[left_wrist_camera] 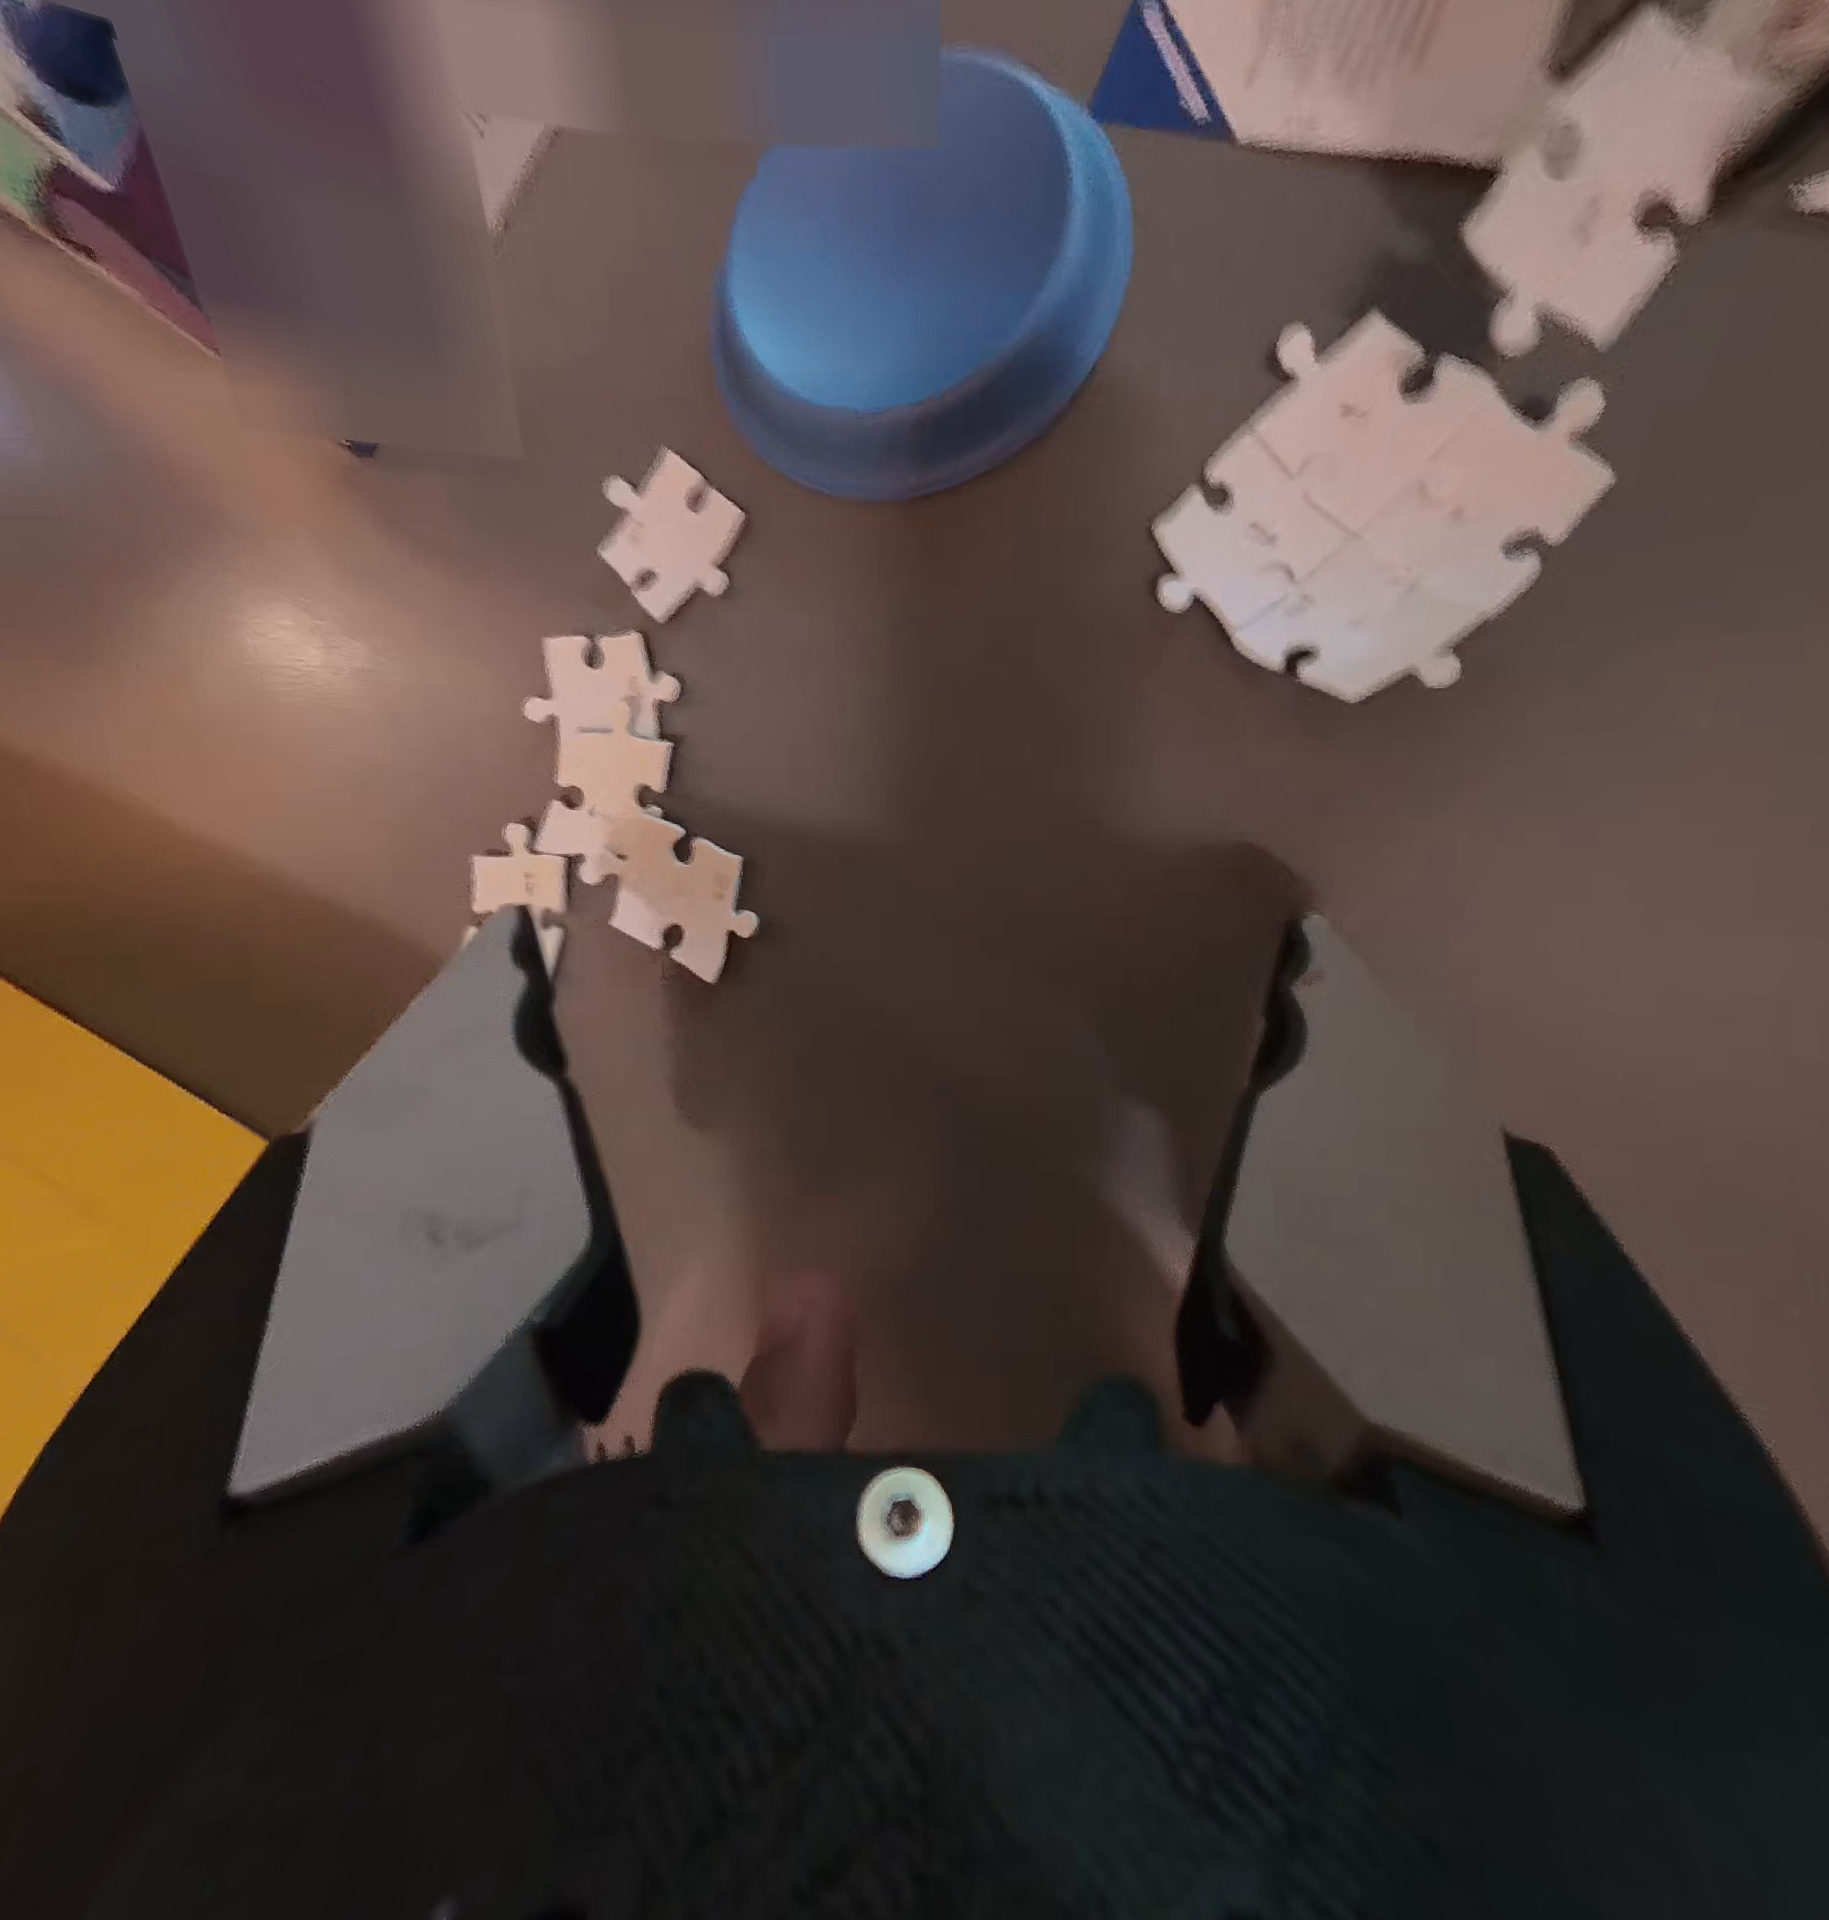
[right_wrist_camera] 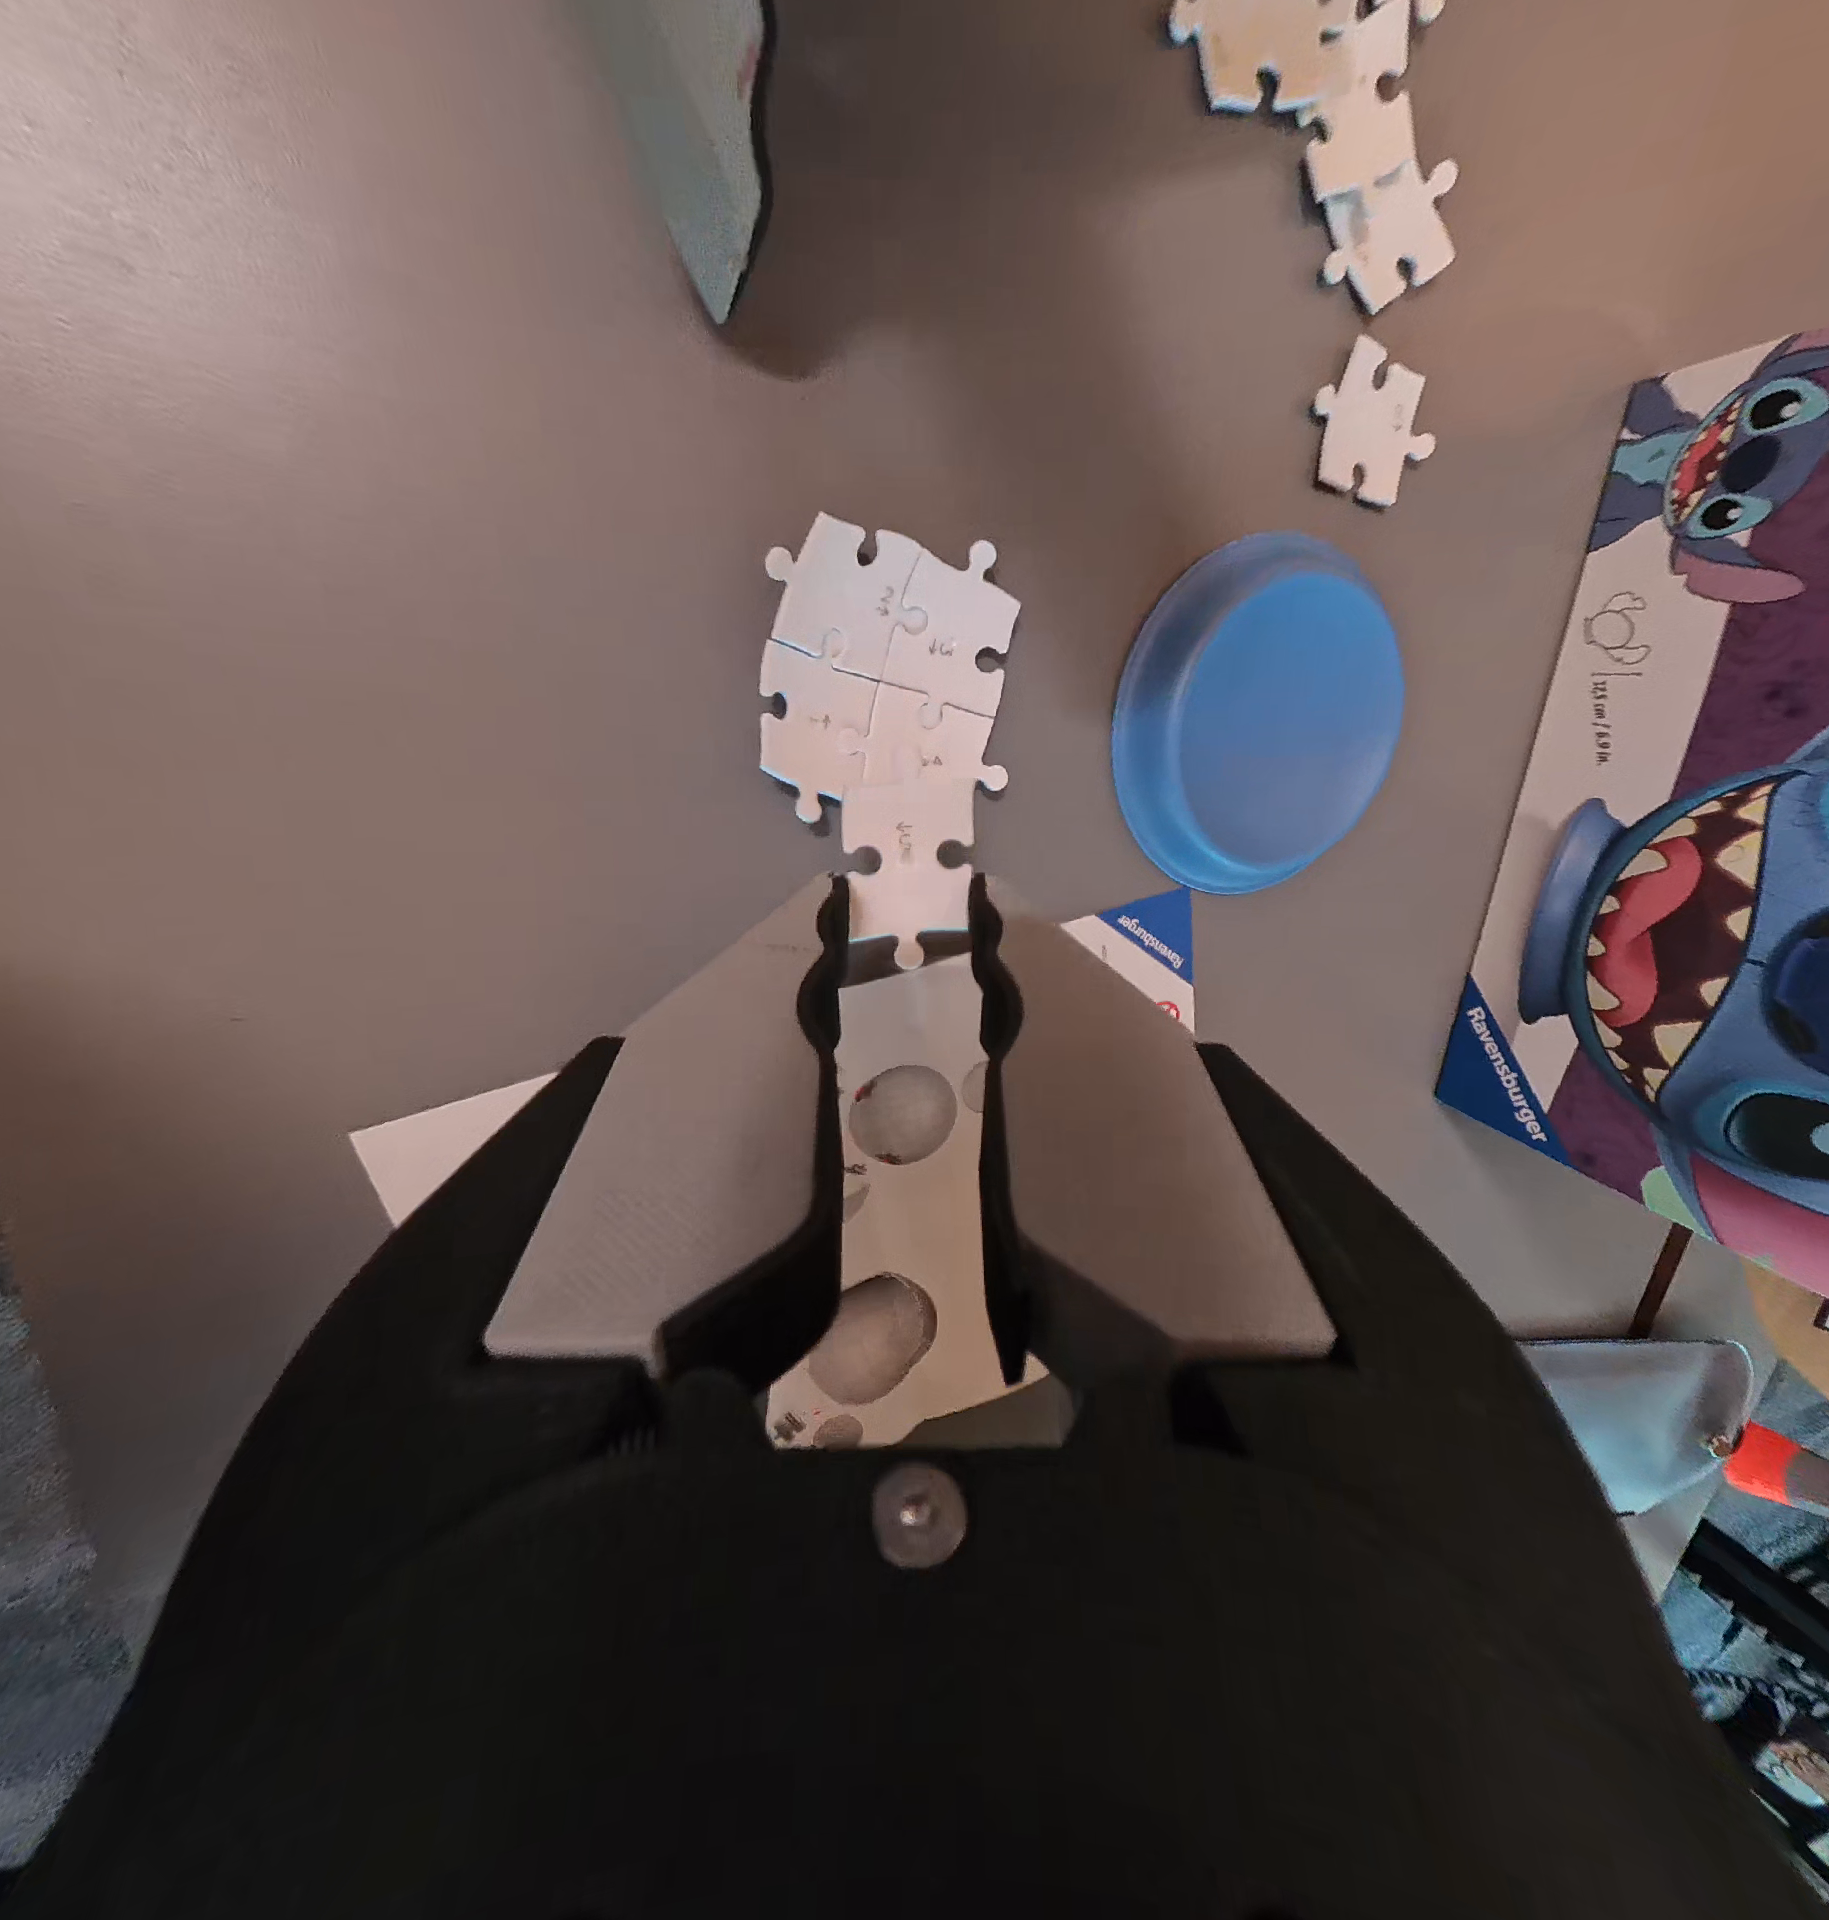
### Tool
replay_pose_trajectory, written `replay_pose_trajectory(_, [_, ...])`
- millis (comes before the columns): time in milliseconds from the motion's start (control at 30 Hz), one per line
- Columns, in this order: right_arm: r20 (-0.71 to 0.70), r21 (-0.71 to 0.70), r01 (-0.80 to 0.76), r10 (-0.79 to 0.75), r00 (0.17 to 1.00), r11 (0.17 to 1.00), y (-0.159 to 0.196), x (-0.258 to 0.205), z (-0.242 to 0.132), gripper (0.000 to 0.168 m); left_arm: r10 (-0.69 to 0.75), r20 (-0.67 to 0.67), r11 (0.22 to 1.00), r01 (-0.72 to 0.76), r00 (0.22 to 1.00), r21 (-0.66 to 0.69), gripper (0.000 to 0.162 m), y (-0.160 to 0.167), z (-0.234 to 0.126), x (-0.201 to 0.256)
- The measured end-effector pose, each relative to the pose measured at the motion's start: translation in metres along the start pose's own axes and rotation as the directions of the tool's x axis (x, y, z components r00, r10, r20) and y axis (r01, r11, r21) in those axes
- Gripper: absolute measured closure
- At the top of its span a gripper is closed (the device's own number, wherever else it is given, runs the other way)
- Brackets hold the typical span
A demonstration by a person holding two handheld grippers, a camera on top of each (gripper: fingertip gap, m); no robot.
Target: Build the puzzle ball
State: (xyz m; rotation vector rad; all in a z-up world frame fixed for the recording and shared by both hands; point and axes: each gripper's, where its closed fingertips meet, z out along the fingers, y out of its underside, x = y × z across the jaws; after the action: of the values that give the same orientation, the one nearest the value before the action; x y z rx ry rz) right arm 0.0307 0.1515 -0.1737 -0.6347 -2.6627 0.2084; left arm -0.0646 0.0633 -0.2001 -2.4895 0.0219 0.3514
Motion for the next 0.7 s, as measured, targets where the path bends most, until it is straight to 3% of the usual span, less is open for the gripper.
replay_pose_trajectory(33, [-0.008,0.013,-0.002,0.002,1.0,1.0,-0.002,-0.001,-0.001,0.148,0.001,0.025,1.0,-0.001,1.0,0.013,0.012,-0.001,0.001,-0.005])
replay_pose_trajectory(100, [-0.018,0.04,-0.004,0.005,1.0,0.999,-0.004,-0.004,-0.004,0.148,-0.004,0.072,1.0,0.003,0.997,0.02,0.004,0.0,0.001,-0.015])
replay_pose_trajectory(300, [-0.015,0.109,-0.026,0.028,1.0,0.994,-0.009,-0.012,-0.004,0.148,-0.068,0.007,0.994,0.067,0.998,0.083,0.009,0.003,0.004,-0.009])
replay_pose_trajectory(533, [-0.023,0.121,-0.036,0.039,0.999,0.992,-0.009,-0.016,-0.001,0.148,-0.079,0.058,0.975,0.065,0.995,0.214,0.004,0.003,0.0,-0.017])
replay_pose_trajectory(700, [-0.019,0.112,-0.048,0.051,0.999,0.993,-0.003,-0.016,0.001,0.148,-0.094,0.088,0.974,0.073,0.992,0.216,0.007,0.004,-0.001,-0.023])
